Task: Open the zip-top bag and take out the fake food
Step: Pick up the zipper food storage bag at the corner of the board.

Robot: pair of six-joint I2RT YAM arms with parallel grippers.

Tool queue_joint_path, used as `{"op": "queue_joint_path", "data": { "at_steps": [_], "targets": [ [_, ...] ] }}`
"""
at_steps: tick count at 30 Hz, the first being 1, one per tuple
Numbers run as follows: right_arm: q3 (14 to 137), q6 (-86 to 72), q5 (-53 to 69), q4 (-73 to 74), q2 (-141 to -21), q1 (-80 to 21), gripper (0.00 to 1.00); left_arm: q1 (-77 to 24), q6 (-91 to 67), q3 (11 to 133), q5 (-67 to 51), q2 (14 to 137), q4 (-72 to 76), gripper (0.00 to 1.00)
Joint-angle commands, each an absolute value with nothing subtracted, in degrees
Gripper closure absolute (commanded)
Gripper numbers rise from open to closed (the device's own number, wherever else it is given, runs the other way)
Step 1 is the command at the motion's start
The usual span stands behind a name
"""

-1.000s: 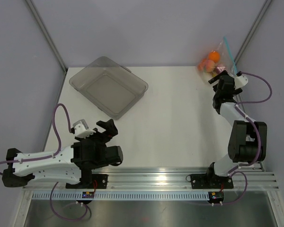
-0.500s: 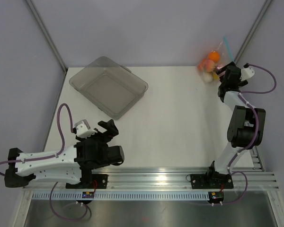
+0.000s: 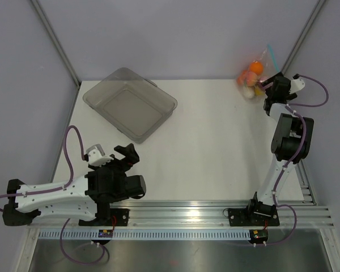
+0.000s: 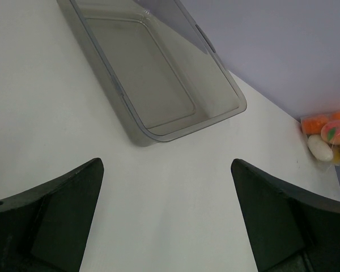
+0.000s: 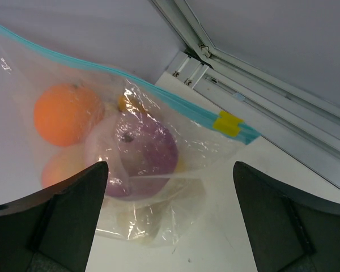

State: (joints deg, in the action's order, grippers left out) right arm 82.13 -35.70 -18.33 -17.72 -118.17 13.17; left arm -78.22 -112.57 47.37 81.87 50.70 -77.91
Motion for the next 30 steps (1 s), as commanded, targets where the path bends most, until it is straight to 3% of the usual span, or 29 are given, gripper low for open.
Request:
{"op": "queue_joint_path", "data": {
  "at_steps": [1, 7, 10, 11, 13, 14, 17, 18, 21, 30],
  "targets": [
    [85.8, -35.2, -17.4, -23.2, -120.1, 13.7, 0.01, -78.1, -125.6, 46.8, 97.6, 49.2, -88.5, 0.01],
    [86.1, -38.9, -14.1, -30.8, -123.7, 15.5, 0.01, -78.1, -125.6, 46.8, 97.6, 49.6, -88.5, 0.01],
    [86.7, -40.3, -13.3, -32.1, -124.8, 16.2, 0.1, -78.1, -126.0, 46.7, 98.0, 50.0, -88.5, 0.01],
    [86.8, -40.8, -12.5, -33.0, -125.4, 16.5, 0.21, -78.1, -126.2, 46.5, 98.0, 50.0, -88.5, 0.01],
    [86.8, -41.3, -11.6, -34.1, -125.9, 16.8, 0.32, -78.1, -126.6, 46.3, 98.3, 49.8, -88.4, 0.01],
    [86.7, -42.0, -11.1, -34.8, -125.9, 16.9, 0.45, -78.1, -127.3, 46.0, 98.3, 49.7, -88.5, 0.01],
    [86.0, -42.5, -9.8, -36.2, -125.7, 17.0, 0.68, -78.1, -128.6, 45.3, 98.3, 49.1, -88.5, 0.01],
    [85.6, -42.6, -9.4, -36.6, -125.6, 17.0, 0.81, -78.1, -129.5, 44.7, 98.4, 49.0, -88.6, 0.01],
    [84.2, -43.2, -8.3, -37.5, -124.5, 17.0, 1.0, -78.0, -130.6, 44.5, 98.4, 49.4, -88.5, 0.01],
    [80.2, -45.4, -4.2, -39.0, -121.0, 17.0, 1.0, -78.9, -135.7, 44.0, 98.3, 51.9, -88.5, 0.01]
  ]
}}
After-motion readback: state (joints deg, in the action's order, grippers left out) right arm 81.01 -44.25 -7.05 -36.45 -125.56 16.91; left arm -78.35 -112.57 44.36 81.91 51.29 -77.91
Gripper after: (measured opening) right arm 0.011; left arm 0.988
